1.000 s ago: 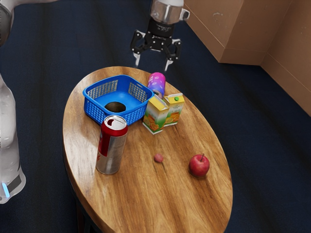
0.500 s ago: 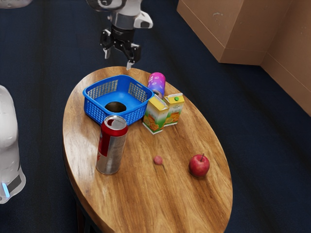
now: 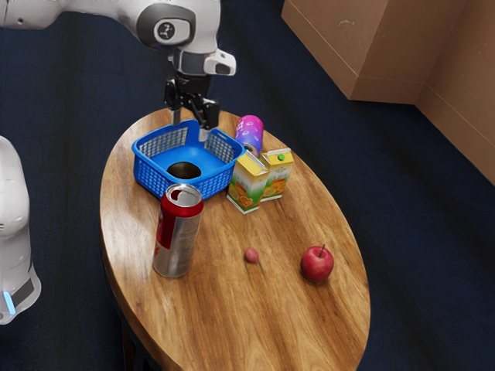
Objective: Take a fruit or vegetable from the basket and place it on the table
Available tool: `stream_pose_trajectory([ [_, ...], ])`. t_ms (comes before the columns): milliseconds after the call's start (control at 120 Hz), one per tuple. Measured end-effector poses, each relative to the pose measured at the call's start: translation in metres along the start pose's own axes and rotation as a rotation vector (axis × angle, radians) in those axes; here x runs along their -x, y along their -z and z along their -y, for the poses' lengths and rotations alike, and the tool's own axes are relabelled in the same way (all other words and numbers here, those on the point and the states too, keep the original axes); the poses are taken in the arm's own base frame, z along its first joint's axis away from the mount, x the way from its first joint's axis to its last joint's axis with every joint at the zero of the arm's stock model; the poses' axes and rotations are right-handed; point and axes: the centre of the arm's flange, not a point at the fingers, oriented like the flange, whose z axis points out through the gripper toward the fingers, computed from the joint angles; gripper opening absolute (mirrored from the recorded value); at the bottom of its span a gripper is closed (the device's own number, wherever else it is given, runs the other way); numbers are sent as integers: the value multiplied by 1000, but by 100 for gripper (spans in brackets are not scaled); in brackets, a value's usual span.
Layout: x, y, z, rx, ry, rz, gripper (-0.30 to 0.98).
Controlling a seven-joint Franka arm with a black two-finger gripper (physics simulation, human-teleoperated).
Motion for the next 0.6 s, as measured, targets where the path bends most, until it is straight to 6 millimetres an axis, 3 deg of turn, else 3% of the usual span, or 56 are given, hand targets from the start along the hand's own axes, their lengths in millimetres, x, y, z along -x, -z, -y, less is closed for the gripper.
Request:
stream_pose_trajectory([
  [258, 4, -42, 8, 13, -36, 77, 68],
  [450, -7, -61, 24, 18, -14, 97, 68],
  [600, -14, -69, 26, 19, -22, 95, 68],
])
